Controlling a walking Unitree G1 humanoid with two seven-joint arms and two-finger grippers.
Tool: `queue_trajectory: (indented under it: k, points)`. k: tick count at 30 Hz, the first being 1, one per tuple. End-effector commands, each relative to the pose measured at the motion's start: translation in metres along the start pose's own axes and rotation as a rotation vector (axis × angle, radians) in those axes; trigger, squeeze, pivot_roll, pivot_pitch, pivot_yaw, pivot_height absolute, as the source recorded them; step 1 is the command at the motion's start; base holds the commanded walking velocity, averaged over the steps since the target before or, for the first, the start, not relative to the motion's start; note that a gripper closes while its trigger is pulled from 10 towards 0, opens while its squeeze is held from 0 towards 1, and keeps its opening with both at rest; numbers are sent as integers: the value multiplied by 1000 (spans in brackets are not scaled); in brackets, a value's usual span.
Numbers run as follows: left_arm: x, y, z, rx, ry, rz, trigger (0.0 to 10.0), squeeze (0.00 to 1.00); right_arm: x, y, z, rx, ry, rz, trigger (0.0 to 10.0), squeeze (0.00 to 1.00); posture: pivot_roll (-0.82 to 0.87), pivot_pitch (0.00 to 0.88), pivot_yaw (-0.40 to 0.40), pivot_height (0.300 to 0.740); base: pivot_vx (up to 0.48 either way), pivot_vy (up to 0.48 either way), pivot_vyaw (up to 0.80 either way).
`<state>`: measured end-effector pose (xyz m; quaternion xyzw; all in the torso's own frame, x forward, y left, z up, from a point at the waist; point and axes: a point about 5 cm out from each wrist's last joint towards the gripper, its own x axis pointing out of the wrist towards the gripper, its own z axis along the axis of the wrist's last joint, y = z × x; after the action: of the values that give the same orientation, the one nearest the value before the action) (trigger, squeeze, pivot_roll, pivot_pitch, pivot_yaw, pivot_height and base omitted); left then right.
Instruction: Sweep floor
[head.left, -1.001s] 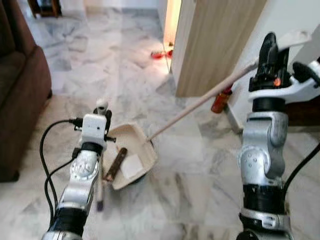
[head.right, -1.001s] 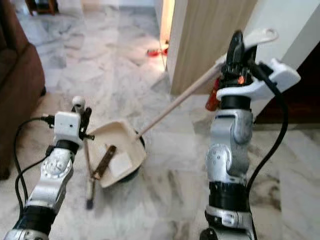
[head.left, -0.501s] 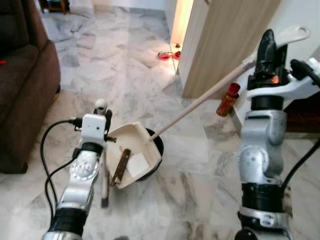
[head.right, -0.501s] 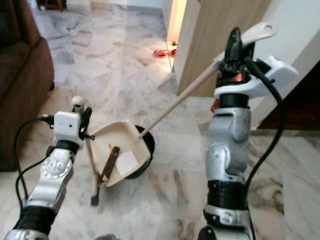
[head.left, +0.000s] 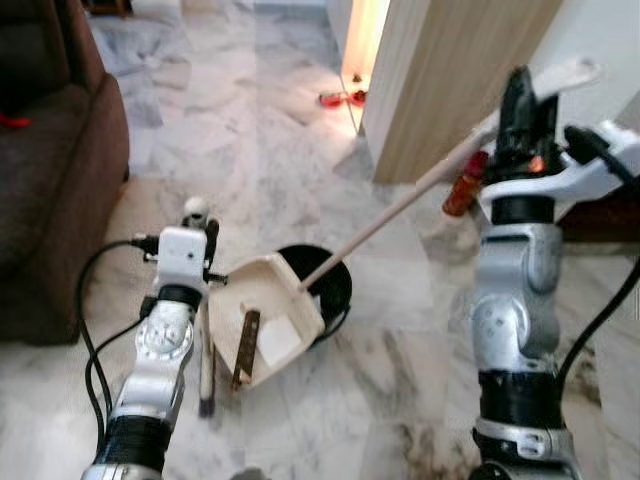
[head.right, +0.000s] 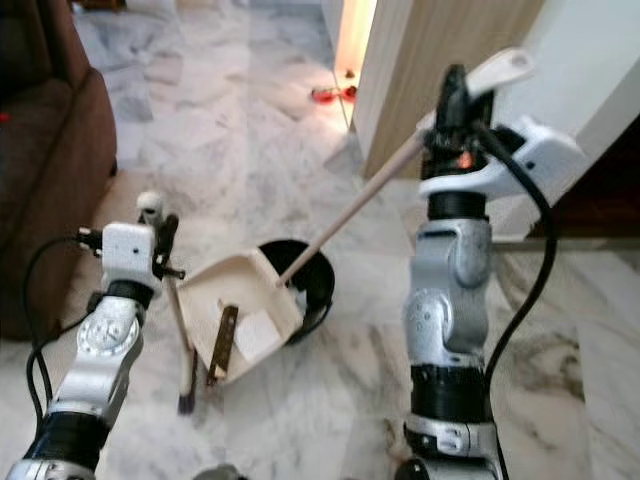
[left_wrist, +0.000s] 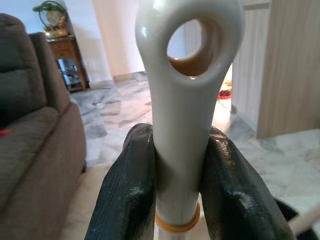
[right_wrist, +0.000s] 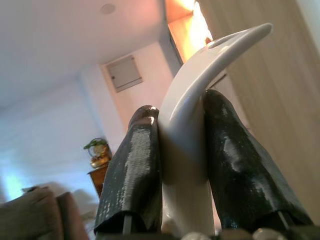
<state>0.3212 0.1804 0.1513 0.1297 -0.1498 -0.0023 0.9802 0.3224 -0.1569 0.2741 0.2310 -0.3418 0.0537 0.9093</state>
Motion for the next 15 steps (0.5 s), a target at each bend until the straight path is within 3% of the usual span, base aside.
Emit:
queue_trajectory:
  k: [1, 5, 15]
  points:
    - [4, -5, 14, 2, -71, -18, 10000, 0, 4, 0, 15, 25, -74, -5, 10000, 0, 218, 109, -74, 740, 0, 0, 0]
    - [5, -3, 15, 4, -71, -13, 10000, 0, 4, 1, 15, 27, -74, -4, 10000, 0, 220, 103, -74, 740, 0, 0, 0]
    - [5, -2, 15, 8, -71, -14, 10000, 0, 4, 2, 14, 29, -74, -3, 10000, 0, 224, 105, -72, 740, 270, 0, 0]
